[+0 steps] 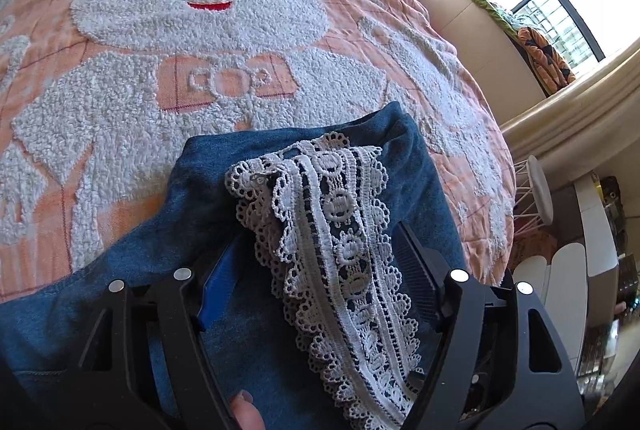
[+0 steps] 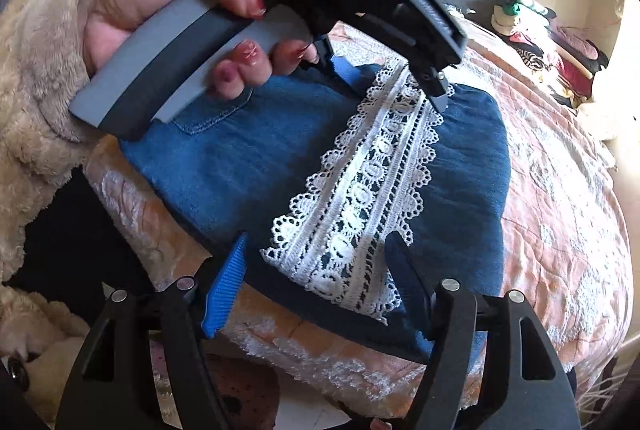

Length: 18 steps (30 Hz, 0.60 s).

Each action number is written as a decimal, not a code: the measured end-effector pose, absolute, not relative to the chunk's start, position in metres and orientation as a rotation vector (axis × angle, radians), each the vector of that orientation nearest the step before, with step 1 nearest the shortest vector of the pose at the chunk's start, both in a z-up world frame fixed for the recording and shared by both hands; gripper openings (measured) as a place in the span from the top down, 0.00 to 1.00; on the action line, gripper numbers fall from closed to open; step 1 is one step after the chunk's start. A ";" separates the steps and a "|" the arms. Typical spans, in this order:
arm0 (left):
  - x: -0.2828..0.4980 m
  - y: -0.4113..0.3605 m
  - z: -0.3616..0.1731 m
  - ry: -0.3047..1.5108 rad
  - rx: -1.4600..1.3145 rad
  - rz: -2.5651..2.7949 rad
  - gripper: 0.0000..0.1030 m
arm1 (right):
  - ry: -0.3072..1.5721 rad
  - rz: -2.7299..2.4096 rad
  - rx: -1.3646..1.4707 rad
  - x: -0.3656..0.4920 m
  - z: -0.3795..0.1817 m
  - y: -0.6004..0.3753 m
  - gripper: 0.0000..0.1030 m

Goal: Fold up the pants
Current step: 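Lift the lace edge with the left gripper and fold it over the pants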

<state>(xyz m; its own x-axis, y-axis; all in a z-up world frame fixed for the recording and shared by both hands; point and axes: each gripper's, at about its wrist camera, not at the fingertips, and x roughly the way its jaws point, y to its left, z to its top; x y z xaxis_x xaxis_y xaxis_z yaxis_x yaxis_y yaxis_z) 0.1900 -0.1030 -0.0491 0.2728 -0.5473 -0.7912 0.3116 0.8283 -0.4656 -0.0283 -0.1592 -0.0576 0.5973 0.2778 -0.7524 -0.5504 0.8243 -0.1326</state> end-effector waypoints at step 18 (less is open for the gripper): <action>0.188 -0.093 -0.036 1.093 -0.308 -0.591 0.91 | 0.884 0.652 0.108 0.010 -0.042 -0.225 0.80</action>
